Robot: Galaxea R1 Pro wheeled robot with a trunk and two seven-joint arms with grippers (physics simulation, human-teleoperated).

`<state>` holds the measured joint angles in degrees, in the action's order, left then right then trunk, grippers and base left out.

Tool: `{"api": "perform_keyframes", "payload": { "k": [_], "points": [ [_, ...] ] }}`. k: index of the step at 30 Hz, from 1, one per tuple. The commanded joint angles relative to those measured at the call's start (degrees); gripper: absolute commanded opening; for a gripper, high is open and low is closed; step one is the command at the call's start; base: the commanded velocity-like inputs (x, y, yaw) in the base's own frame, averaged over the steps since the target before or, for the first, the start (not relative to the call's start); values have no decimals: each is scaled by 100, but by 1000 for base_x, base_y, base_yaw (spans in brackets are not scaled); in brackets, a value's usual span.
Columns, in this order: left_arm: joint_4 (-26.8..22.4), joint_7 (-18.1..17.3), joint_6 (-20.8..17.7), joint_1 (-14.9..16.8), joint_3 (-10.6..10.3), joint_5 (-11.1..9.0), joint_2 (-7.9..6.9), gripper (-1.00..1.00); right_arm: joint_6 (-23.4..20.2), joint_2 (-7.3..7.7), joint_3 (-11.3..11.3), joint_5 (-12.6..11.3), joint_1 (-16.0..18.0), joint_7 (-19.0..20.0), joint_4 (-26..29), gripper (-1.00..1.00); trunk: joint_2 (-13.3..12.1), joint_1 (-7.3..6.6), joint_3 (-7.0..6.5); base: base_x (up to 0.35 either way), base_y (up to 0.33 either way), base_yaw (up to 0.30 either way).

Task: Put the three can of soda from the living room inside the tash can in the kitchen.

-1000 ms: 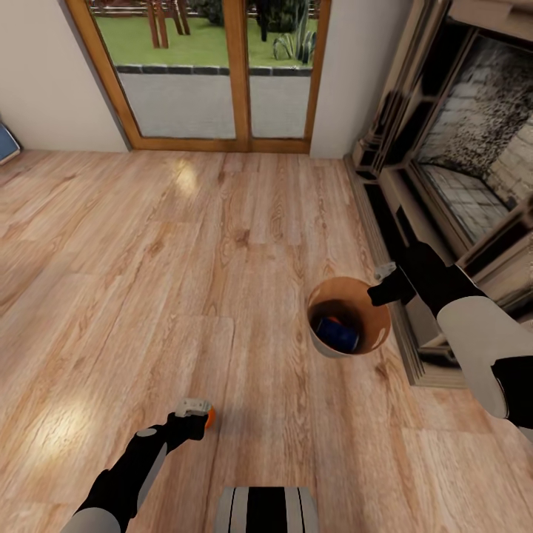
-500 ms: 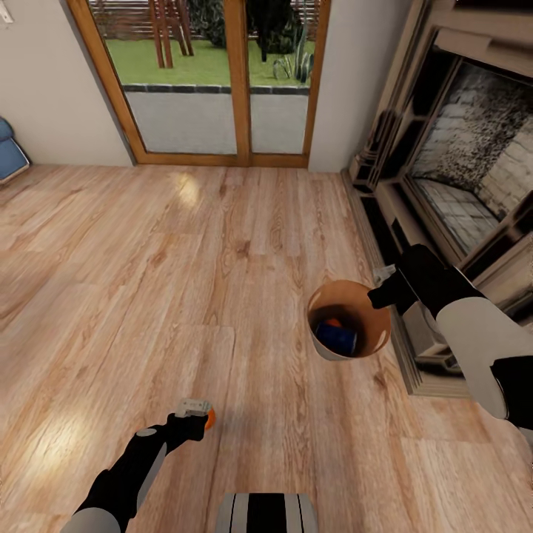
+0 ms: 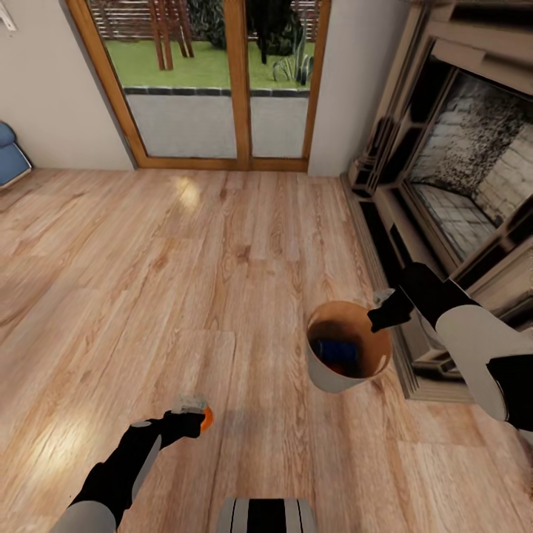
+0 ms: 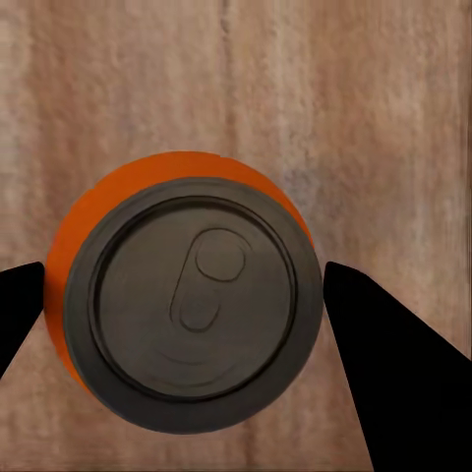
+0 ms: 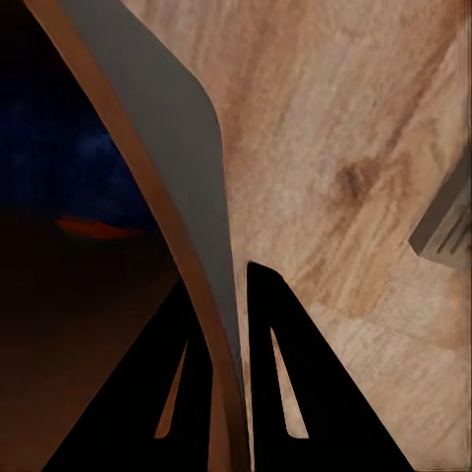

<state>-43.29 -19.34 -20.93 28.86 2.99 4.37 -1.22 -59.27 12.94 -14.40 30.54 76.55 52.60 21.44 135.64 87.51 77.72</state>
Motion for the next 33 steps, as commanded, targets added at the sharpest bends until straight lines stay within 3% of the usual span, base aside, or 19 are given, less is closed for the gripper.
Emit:
{"api": "perform_keyframes", "payload": {
  "k": [1, 6, 9, 11, 13, 14, 17, 24, 28, 33],
  "points": [
    [-99, -78, -196, 71, 3, -17, -64, -100, -73, -2, 39, -169, -4, 54, -5, -100, -42, -23, -19, 0, 0, 0],
    [-623, -603, -930, 290, 23, -45, -342, -100, -73, -13, 37, -171, -113, 303, -15, -100, -242, -132, -108, 0, 0, 0],
    [-985, -1166, -1416, 590, 32, -51, -578, -100, -73, -198, 41, -171, -402, 382, -19, -100, -362, -198, -162, 0, 0, 0],
    [-1024, -1368, -1511, 664, 33, -51, -643, -100, -73, -272, 42, -170, -479, 377, -33, -100, -443, -242, -198, 0, 0, 0],
    [-1062, -1733, -1673, 776, 34, -53, -768, -100, -73, -395, 46, -159, -588, 362, -95, -100, -523, -286, -234, 0, 0, 0],
    [-1085, -2145, -1827, 897, 34, -56, -897, -100, -48, -476, 49, -152, -677, 331, -140, -100, -563, -308, -252, 0, 0, 0],
    [-1176, -2748, -2095, 1115, 35, -57, -1056, -100, 221, -542, 54, -160, -788, 289, -186, -100, -683, -374, -306, 0, 0, 0],
    [-1773, -3292, -2994, 1490, 33, -73, -1142, -100, 395, -751, 55, -226, -854, 74, -315, -100, -964, -528, -432, 0, 0, 0],
    [-2270, -3829, -3747, 1871, 26, -60, -1166, -100, 412, -967, 62, -245, -860, -168, -352, -100, -1124, -616, -503, 0, 0, 0],
    [-2504, -4378, -3907, 2347, 10, -34, -1200, -100, 415, -1148, 198, -240, -861, -337, -352, -100, -1165, -638, -521, 0, 0, 0]
  ]
}}
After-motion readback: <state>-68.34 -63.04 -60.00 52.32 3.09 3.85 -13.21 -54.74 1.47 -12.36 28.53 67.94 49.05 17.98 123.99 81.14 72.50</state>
